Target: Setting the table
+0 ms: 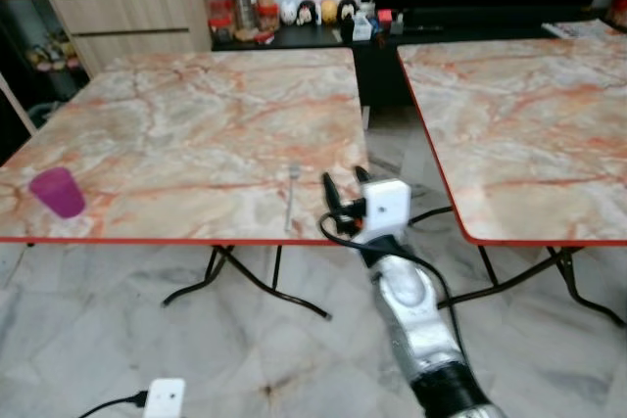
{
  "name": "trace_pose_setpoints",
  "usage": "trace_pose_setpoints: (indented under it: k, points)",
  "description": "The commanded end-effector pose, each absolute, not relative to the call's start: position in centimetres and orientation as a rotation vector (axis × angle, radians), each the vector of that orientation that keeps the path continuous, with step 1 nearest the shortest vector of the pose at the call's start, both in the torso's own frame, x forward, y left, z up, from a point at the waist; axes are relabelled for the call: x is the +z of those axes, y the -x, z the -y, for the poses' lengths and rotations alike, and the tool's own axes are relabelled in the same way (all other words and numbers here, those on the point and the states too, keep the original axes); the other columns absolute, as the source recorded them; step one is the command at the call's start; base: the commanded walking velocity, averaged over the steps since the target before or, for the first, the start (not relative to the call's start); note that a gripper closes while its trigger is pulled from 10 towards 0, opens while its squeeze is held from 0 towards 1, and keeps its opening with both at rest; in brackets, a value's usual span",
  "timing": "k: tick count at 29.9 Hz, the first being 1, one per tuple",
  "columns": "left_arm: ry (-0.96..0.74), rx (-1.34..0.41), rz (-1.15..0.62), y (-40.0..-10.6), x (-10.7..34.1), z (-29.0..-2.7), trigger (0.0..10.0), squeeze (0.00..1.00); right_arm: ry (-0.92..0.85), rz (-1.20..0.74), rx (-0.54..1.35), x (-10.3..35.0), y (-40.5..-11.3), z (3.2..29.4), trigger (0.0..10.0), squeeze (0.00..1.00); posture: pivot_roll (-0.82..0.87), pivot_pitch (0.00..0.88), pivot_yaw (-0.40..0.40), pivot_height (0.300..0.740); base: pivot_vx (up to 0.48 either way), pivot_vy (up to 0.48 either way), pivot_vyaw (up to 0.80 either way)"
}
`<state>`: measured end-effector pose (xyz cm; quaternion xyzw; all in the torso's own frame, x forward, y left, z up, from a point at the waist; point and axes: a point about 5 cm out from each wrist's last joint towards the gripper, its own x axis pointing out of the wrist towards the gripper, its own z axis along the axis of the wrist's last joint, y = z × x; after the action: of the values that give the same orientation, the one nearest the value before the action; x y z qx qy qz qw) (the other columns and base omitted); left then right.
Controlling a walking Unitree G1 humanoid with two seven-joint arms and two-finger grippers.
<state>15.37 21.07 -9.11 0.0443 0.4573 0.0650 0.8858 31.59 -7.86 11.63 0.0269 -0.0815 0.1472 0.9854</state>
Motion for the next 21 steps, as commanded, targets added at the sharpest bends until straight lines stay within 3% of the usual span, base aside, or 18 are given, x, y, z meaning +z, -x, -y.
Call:
trace_pose_setpoints:
  k: [1,15,21]
  points:
    - [-0.119,0.135,-0.954,-15.29,-9.00,-21.82,10.0,0.00,-0.067,0.189,0.322,12.32,-31.55,6.79,10.0,0.00,0.00,0.000,0.051,0.740,0.000,0.371,0.00]
    - [-0.131,0.135,-0.946,-15.48,-8.84,-22.14,10.0,0.00,-0.076,0.184,0.323,12.21,-31.47,6.45,10.0,0.00,0.01,0.012,0.055,0.740,0.000,0.356,0.00]
    - [-0.135,0.134,-0.942,-15.53,-8.82,-22.11,10.0,0.00,-0.075,0.184,0.316,12.22,-31.53,6.67,10.0,0.00,0.01,0.017,0.055,0.740,0.000,0.000,0.00]
